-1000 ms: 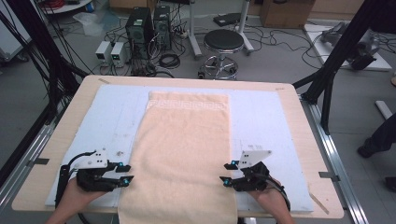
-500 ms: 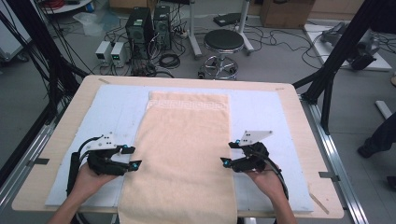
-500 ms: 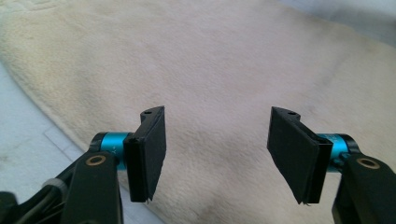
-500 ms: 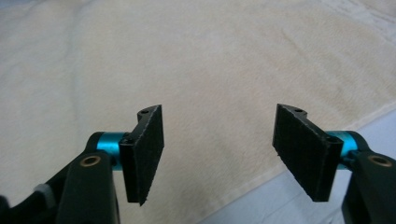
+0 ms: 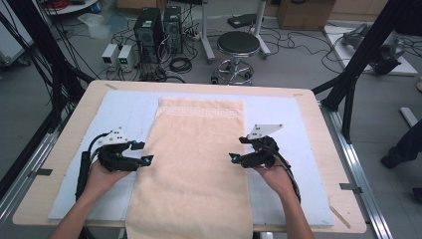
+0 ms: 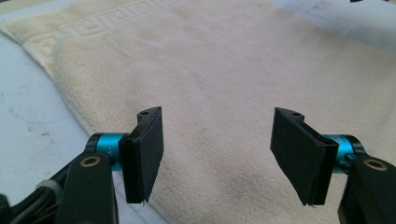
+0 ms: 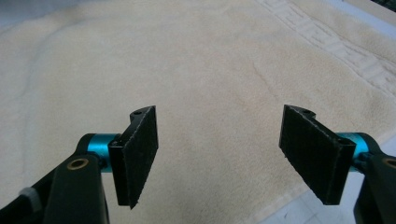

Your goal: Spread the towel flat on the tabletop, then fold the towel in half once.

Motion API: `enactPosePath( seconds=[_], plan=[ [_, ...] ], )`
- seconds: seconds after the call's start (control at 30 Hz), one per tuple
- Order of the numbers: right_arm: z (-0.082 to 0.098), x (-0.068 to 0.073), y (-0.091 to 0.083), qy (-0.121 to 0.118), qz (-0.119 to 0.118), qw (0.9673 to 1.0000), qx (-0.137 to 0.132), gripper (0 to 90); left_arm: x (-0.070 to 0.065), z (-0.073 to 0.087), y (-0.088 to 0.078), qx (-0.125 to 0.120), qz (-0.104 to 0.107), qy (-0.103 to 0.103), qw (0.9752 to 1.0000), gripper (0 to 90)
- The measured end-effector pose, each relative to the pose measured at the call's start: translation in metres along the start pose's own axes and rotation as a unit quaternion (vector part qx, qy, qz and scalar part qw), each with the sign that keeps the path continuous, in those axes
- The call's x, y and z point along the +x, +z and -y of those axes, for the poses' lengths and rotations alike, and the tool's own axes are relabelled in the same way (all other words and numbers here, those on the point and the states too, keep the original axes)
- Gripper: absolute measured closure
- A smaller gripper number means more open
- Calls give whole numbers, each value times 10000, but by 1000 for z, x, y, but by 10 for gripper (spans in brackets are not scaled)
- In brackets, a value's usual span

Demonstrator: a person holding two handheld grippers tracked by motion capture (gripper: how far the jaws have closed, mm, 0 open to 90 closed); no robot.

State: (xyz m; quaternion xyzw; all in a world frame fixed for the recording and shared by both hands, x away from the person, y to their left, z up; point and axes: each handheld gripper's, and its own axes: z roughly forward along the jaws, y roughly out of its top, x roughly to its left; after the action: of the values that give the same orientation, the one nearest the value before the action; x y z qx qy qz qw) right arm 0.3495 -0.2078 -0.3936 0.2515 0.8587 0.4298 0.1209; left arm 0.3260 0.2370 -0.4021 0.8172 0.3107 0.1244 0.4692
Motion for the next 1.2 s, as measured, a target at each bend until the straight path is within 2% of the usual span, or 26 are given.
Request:
enactPosePath(
  seconds=[0.1,0.2,0.43,0.57,0.77,0.9,1.07,1.2],
  plan=[
    [-4,-5,1,23,59,10000,-31,275,5,-7,4,-27,-12,-48,10000,343],
    [-8,-12,1,83,108,9999,-72,269,11,-14,9,-63,-2,-183,9998,331],
    [-22,-23,6,106,153,9998,-99,260,20,-31,15,-35,-186,-126,9997,318],
    [-23,-26,11,116,144,9998,-18,259,23,-40,15,-142,-180,-171,9996,322],
    [-27,-30,12,95,173,9998,-19,261,28,-42,20,-129,-204,-199,9995,321],
    [-27,-34,15,130,191,9997,40,262,32,-40,26,-13,-255,-197,9995,323],
    [-34,-47,17,113,295,9994,141,267,42,-48,31,5,-384,-236,9990,332],
    [-47,-63,21,234,375,9989,151,267,51,-60,37,-40,-493,-191,9986,347]
  ],
)
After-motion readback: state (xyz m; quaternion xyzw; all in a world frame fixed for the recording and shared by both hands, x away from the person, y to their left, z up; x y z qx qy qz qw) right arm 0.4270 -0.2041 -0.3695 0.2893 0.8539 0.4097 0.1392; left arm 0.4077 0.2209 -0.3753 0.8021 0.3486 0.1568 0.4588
